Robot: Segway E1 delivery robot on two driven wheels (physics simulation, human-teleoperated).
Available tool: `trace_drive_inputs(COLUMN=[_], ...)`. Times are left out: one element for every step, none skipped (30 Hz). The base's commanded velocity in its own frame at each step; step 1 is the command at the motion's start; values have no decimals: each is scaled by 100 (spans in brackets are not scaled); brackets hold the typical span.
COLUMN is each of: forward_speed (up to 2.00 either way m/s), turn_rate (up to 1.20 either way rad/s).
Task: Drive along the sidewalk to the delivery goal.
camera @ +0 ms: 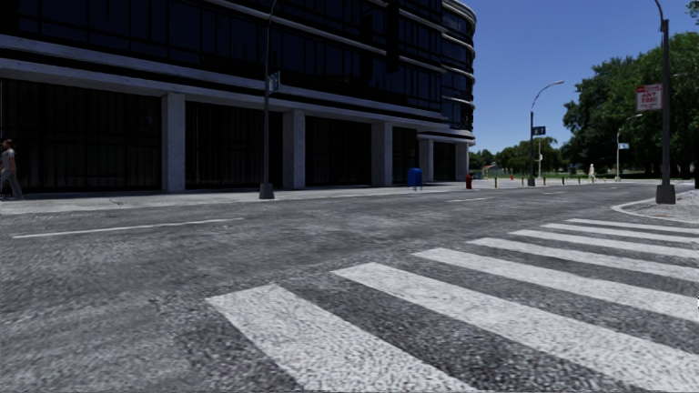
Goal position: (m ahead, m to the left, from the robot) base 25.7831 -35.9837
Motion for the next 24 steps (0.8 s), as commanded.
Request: trace_drive_inputs(forward_speed=[163,161,160,160,159,159,158,158,158,158,157,157,157,157,157,157,157,157,155,147,147,141,138,138], turn_rate=[-55,-55,-55,-55,-55,-55,-55,-55,-56,-56,-57,-57,-58,-58,-58,-58,-58,-58,-58,-58,-58,-62,-66,-67])
